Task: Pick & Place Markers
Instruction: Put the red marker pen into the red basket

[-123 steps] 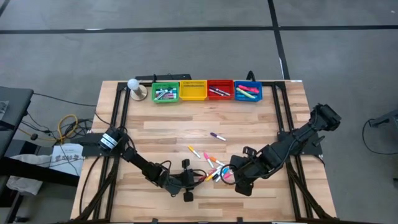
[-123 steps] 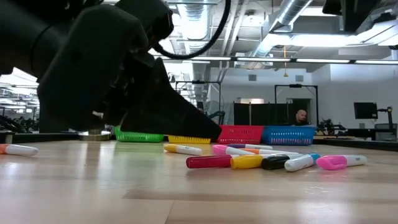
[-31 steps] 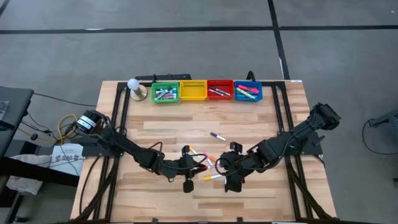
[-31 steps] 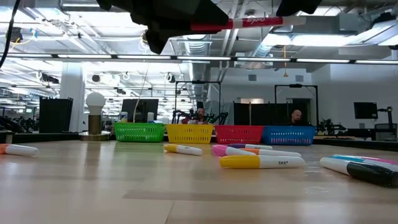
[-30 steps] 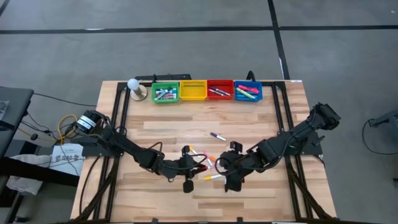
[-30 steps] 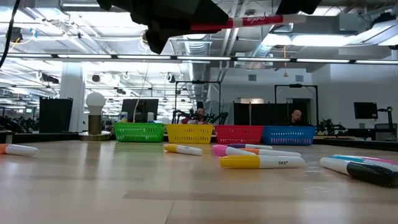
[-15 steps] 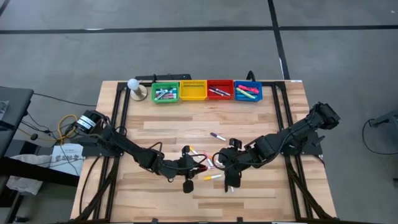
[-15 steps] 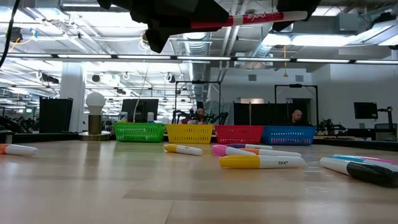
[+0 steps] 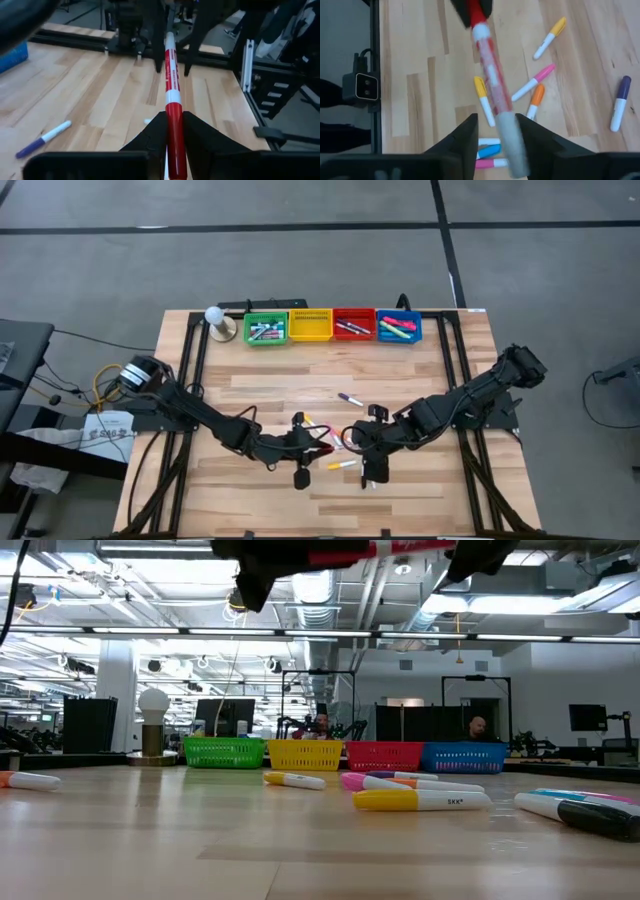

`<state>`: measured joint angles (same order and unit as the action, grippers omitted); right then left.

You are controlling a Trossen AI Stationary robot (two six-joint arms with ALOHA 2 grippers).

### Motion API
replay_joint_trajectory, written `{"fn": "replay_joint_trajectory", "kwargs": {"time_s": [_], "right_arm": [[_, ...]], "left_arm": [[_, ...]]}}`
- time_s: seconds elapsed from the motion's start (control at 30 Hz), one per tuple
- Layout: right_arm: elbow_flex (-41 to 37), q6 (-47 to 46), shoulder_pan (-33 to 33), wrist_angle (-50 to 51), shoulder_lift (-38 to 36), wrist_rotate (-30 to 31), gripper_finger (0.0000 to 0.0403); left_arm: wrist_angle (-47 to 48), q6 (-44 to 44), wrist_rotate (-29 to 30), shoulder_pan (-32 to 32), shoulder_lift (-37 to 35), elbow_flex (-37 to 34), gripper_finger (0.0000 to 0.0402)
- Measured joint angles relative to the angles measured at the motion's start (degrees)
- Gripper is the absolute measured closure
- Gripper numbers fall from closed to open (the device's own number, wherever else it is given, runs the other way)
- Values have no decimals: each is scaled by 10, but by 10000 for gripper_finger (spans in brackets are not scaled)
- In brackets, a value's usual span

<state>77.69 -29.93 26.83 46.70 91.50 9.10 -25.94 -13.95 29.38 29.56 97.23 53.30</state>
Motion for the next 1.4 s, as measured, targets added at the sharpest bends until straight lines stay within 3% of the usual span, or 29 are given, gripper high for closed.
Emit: {"fn": "replay_joint_trajectory", "kwargs": {"time_s": [0.3,0.9,1.07,1.4], "right_arm": [[0,0,-4,-11,0,-2,333],[0,0,-19,-26,0,-14,339],[0,4,-19,-27,0,-26,380],[0,-5,-19,-27,0,-32,382]], "left_arm": [[7,6,-2,-4,-13,0,352],[32,5,0,-7,-12,0,353],[33,5,-1,-7,-12,0,348],[32,2,6,-8,-12,0,326]]}}
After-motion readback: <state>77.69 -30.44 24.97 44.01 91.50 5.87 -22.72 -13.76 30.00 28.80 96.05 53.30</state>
